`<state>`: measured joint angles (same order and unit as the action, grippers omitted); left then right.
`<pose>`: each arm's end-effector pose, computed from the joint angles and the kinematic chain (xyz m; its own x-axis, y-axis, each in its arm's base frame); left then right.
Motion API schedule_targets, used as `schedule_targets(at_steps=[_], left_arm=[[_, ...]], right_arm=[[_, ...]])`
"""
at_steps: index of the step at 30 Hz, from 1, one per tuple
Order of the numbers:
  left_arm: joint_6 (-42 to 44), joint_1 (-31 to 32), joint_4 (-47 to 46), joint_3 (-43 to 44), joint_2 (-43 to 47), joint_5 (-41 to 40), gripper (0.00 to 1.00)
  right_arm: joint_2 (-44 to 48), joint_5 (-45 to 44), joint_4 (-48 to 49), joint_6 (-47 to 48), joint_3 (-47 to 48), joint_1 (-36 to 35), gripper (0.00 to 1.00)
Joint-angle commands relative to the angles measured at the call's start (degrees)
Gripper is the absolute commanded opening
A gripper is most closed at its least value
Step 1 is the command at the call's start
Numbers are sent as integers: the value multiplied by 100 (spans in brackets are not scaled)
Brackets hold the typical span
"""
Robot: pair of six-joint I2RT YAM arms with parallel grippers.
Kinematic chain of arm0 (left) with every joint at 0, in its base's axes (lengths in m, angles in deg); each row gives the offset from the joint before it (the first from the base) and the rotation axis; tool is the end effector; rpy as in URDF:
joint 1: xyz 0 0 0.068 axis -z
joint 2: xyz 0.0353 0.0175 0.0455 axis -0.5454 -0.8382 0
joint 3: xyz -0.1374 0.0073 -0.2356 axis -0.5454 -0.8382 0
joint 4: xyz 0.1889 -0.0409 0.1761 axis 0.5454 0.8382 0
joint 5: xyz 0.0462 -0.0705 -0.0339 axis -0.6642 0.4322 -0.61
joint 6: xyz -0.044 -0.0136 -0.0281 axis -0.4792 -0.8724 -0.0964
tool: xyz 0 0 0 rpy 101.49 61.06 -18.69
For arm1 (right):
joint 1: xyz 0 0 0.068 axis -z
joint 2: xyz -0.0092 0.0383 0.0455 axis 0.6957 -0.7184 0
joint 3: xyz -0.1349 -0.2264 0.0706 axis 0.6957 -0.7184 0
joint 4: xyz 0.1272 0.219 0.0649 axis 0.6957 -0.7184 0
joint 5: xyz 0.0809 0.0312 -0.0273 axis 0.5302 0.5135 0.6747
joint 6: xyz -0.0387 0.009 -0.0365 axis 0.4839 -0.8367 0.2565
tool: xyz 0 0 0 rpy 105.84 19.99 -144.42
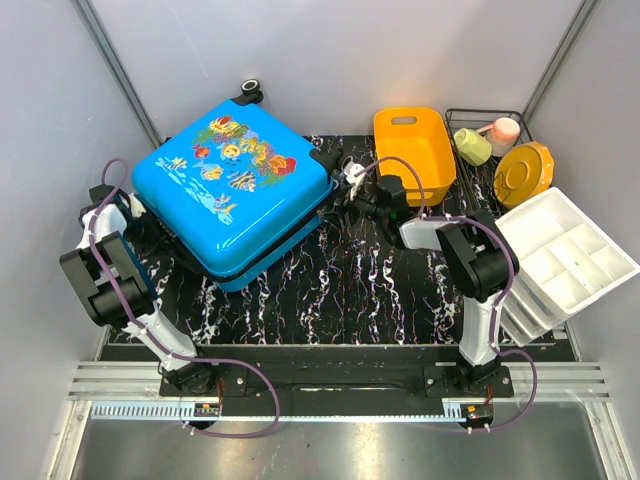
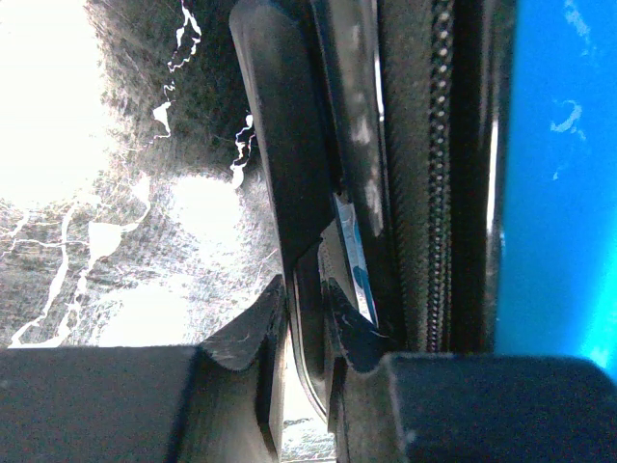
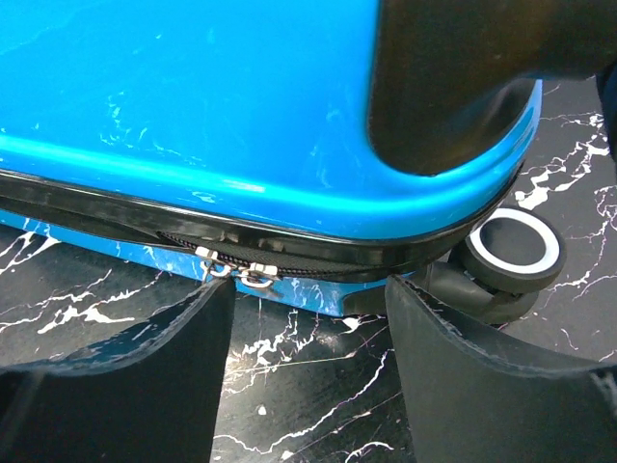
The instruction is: Open, take out, and arrange the luggage
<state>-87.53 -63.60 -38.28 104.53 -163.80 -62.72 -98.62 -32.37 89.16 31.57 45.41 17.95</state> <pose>0.3018 0.1636 0.2048 -0.7726 -0.5863 -0.2438 -0.4874 0.7937 -0.3641 0.3731 0.2071 0.1775 -0.0559 -0.1509 -0.9870 -0.8998 0.4361 -0.0157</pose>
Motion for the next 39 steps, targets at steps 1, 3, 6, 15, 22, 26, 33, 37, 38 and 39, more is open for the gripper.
schedule_targets(at_steps=[1,3,6,15,22,26,33,37,38,39], left_arm=[[397,330,-667,57,-72,308,0],[389,312,-667,57,-107,300,0],[406,295,-667,101,-133,291,0],[415,163,-667,188,-213,300,0],[397,75,-615,303,-274,317,0],[380,75,-623,338,-309,300,0],[362,58,-615,452,-415,203,0],[371,40,-606,566,-467,159,0],[380,40,-606,584,-494,176,0],[380,40,-588,593,-503,177,0]], right_arm=[[206,-512,-1,25,-80,-462,75],[268,-636,-45,17,-115,-533,75],[347,-828,-54,25,-255,-630,70],[391,-1489,192,227,-300,-622,32],[576,-1550,96,350,-335,-350,0],[549,-1594,-159,464,-151,-68,0],[716,-972,-721,956,-186,187,0],[795,-716,-1292,1194,-98,266,8],[778,-672,-1372,1203,-2,292,14],[760,-610,-1434,1212,60,319,22]])
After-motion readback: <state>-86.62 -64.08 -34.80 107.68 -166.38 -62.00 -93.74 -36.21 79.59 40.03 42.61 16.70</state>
